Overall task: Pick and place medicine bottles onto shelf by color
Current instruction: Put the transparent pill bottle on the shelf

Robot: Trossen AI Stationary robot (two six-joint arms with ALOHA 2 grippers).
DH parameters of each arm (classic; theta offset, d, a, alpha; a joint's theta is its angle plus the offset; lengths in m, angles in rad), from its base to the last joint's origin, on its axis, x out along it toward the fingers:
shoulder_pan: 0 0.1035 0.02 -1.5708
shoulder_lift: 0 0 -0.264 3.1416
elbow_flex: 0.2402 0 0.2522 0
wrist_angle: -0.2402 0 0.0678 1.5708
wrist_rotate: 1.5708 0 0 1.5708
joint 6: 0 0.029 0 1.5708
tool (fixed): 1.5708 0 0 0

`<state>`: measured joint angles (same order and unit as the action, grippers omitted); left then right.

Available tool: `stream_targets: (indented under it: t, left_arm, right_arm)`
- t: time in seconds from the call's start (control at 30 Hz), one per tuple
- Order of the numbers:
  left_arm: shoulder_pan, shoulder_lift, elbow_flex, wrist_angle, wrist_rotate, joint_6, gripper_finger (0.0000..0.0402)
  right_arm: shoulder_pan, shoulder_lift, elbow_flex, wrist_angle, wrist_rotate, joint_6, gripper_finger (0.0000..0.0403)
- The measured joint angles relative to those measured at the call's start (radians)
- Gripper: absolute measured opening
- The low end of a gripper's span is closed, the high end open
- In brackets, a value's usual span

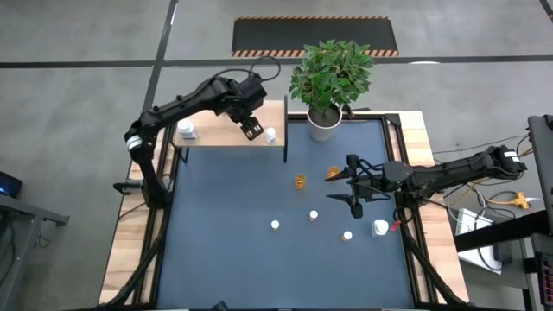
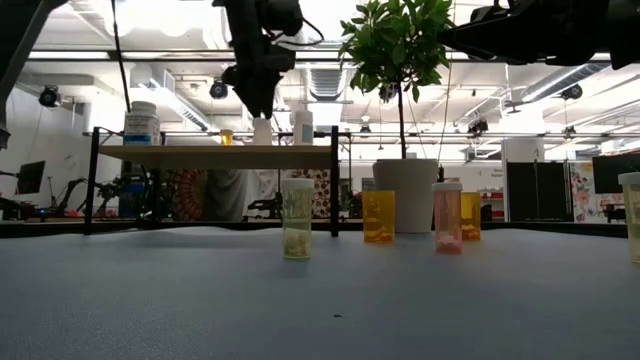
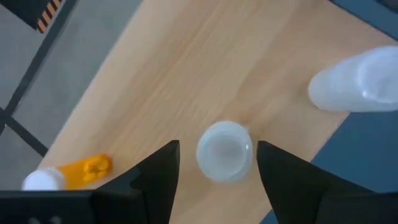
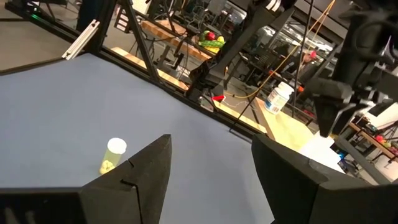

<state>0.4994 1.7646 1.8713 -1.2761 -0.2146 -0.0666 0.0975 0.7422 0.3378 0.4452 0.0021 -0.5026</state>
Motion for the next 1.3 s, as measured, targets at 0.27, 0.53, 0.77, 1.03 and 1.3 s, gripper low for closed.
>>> stream_targets:
  t: [0.27, 0.53, 0.77, 1.03, 1.3]
  left_arm:
    - [-0.047, -0.105, -0.004, -0.014, 0.000, 0.053, 0.0185]
    - [-0.142, -0.180, -0.113, 0.012, 0.002, 0.124, 0.0086]
    - [-0.152, -0.182, -0.295, 0.124, -0.021, 0.101, 0.0005]
    - [-0.119, -0.177, -0.417, 0.263, -0.136, 0.104, 0.0008]
    - [-0.106, -0.177, -0.424, 0.442, -0.141, 0.205, 0.0008]
  right_arm:
    - [0.000, 0.000, 0.000, 0.000, 0.000, -0.003, 0.0215]
    - [0.000, 0.000, 0.000, -0.001, 0.000, -0.003, 0.0215]
    - [0.000, 0.000, 0.000, -0.004, 0.000, -0.003, 0.0215]
    - [0.000, 0.000, 0.000, -0.003, 0.000, -0.003, 0.0215]
    - [0.000, 0.000, 0.000, -0.002, 0.000, -0.003, 0.0215]
